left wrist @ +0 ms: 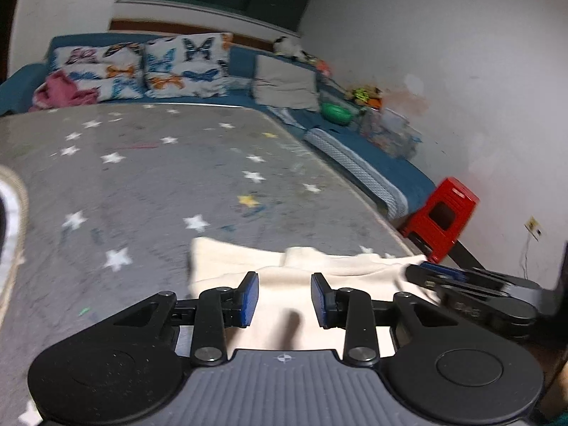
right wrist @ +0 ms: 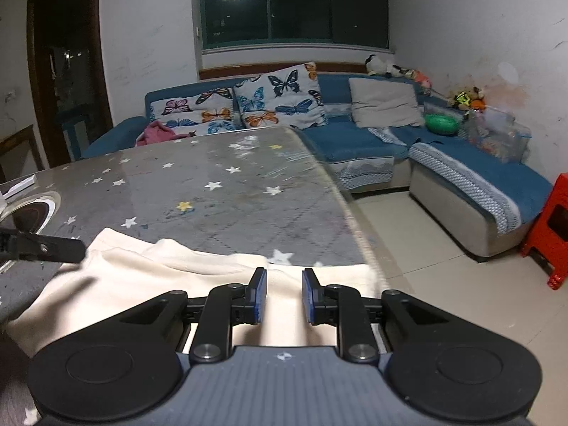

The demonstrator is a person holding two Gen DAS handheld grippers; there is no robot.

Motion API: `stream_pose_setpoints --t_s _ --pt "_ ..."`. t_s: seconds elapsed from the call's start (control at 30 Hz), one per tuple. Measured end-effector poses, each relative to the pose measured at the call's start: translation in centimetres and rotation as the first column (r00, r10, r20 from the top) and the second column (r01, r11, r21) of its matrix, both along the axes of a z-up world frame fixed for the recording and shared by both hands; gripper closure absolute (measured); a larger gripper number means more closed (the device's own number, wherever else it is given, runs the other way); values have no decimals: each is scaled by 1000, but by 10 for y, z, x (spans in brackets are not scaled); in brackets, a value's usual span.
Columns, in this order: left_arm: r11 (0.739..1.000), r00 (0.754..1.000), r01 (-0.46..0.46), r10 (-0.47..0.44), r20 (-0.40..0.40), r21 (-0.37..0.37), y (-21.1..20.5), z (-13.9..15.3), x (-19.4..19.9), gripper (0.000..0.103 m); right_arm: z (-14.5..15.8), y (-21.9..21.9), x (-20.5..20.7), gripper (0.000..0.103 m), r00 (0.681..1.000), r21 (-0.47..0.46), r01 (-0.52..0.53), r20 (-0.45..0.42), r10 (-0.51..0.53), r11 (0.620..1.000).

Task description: Fold clothes

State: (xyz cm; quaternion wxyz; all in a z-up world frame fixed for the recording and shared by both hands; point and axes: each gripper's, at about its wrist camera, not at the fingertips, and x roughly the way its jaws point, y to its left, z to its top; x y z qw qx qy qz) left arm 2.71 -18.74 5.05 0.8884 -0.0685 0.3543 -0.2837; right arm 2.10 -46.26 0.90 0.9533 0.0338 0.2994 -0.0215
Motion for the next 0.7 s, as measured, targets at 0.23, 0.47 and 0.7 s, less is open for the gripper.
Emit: stream_pose_setpoints --t_s 0.23,0.47,0.7 --pt "999 999 24 -23 -34 30 -29 -15 20 69 -14 5 13 83 999 -4 4 -43 -4 1000" --pt "999 999 18 -16 -48 46 -31 -24 22 69 -7 2 -1 81 1000 -17 -8 -28 7 1000" --pt "997 998 65 -65 -10 37 -22 -13 -12 67 8 4 -50 77 999 -23 -36 -3 36 999"
